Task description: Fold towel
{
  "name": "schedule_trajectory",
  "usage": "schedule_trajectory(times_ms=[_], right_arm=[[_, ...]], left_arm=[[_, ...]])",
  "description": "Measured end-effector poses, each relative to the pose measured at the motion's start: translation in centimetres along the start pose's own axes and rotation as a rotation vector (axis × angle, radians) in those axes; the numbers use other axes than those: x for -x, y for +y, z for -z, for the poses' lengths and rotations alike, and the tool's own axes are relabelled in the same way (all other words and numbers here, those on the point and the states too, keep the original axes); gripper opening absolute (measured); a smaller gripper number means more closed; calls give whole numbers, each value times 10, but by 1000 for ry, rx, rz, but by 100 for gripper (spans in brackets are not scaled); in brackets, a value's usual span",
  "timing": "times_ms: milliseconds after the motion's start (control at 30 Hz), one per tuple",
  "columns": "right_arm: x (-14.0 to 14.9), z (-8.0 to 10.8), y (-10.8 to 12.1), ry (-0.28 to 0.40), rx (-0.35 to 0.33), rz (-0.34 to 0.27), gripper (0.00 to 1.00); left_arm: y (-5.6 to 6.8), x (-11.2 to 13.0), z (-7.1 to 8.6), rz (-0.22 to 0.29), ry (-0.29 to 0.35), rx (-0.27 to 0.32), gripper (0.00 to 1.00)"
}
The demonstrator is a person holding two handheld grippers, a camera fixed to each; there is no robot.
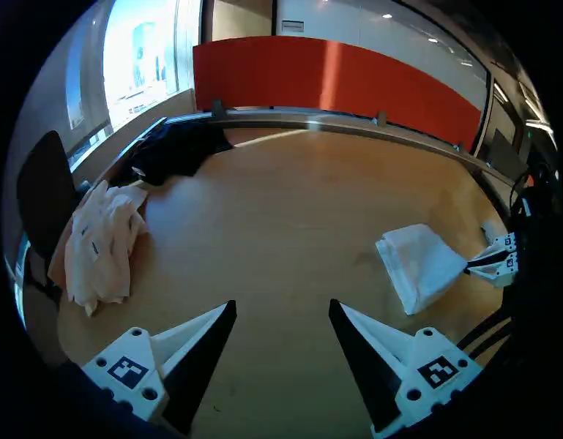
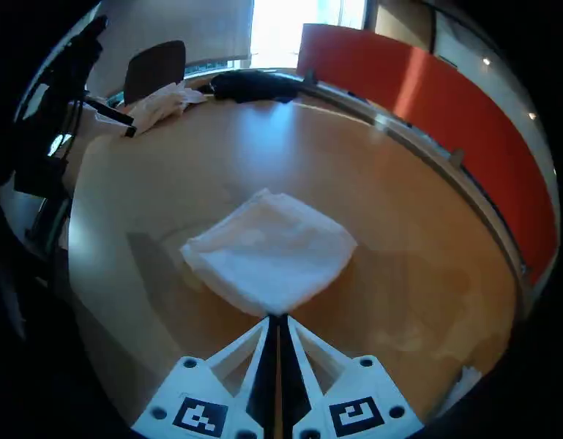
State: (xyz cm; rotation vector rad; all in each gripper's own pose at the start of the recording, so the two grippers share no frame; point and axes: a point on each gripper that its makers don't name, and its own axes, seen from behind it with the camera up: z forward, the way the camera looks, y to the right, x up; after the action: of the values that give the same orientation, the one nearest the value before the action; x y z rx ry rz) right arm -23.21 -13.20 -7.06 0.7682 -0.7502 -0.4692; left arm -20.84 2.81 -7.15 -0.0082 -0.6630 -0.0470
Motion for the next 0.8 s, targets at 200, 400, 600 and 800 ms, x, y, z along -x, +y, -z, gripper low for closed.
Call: schedule_trajectory(times_ms=[200,400,600,800], right_arm=[[-41,19,9,85,25,20,5],[-77,41,19,157,46,11,5],[-102,65,34,207,66,-26,5],[-111,87,54,241,98,-62,5]], left_arm=[[3,-6,0,-3,10,6,94],[8,-11,1,-9,19,15,94],[15,-20,0,-19,32,27,94],[22,-27,0,-27,42,39,94]])
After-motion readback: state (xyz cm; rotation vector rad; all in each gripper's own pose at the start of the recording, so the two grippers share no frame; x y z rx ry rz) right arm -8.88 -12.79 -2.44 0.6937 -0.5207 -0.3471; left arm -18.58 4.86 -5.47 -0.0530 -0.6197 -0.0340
